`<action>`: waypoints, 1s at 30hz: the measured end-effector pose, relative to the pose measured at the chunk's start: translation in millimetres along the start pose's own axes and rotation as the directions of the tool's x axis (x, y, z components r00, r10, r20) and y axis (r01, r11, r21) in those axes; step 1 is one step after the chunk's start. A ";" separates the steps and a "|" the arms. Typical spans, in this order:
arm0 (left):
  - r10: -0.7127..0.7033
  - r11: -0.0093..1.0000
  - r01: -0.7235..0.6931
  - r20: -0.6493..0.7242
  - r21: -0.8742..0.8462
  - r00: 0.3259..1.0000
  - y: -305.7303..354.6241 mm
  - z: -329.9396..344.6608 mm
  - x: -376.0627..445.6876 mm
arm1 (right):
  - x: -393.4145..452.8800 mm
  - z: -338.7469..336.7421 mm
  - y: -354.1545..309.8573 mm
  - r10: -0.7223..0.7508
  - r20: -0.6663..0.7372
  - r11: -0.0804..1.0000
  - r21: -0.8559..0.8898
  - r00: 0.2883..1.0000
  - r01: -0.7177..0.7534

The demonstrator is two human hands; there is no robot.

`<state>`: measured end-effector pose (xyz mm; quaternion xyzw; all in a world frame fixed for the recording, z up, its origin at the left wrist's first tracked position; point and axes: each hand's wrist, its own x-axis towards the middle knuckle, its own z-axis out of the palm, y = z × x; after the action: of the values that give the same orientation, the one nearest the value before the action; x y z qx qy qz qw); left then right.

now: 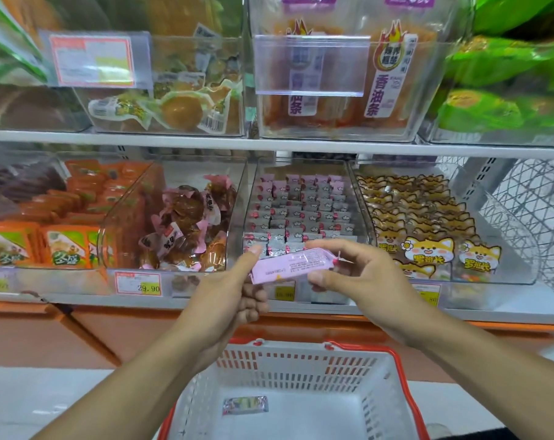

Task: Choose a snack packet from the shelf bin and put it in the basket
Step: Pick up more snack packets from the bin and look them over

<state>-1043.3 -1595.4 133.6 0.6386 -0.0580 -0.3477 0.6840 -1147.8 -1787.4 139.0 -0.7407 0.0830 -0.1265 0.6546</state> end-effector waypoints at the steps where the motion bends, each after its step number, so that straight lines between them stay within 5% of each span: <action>1: 0.015 1.000 -0.015 0.003 -0.007 1.000 -0.6 0.0 0.0 | 0.4 0.4 1.1 0.019 -0.019 0.999 0.044 1.000 -0.018; 6: 0.120 0.988 -0.116 0.029 -0.107 0.992 -2.1 -2.5 0.9 | 7.6 1.9 5.7 0.249 -0.128 0.959 0.174 0.960 -0.226; 10: 0.069 0.991 -0.072 -0.028 -0.116 0.997 -7.2 -3.9 7.3 | 10.6 3.1 3.1 0.422 -0.059 0.840 0.401 0.905 -0.365; 16: 0.177 0.981 -0.181 -0.051 -0.076 0.983 -9.5 3.1 16.7 | 13.9 2.5 0.3 0.306 -0.075 0.843 0.485 0.949 -0.233; 19: 0.361 0.924 -0.335 -0.135 0.182 0.923 -4.7 4.6 24.0 | 24.8 -2.2 -5.3 0.275 -0.234 0.827 0.552 0.933 -0.105; 22: 0.551 0.740 -0.446 -0.073 0.504 0.831 3.8 6.7 27.6 | 49.4 -5.8 -11.1 0.271 -0.403 0.844 0.536 0.874 -0.015; 25: 0.593 0.459 -0.488 0.153 0.742 0.791 5.6 10.5 32.7 | 86.0 -0.8 -15.3 0.139 -0.543 0.937 0.342 0.828 0.068; 27: 0.539 0.368 -0.480 0.238 0.796 0.808 2.9 12.1 37.4 | 116.1 1.3 -16.2 -0.048 -0.584 0.999 -0.025 0.810 0.041; 30: 0.488 0.298 -0.463 0.283 0.835 0.826 -3.2 13.5 42.9 | 160.6 2.4 -11.4 -0.202 -0.494 0.847 -0.522 0.846 -0.102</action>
<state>-1019.4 -1630.0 117.4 0.8529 -0.4054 -0.0409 0.3264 -994.3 -1830.0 162.6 -0.8294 0.2718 -0.3160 0.3720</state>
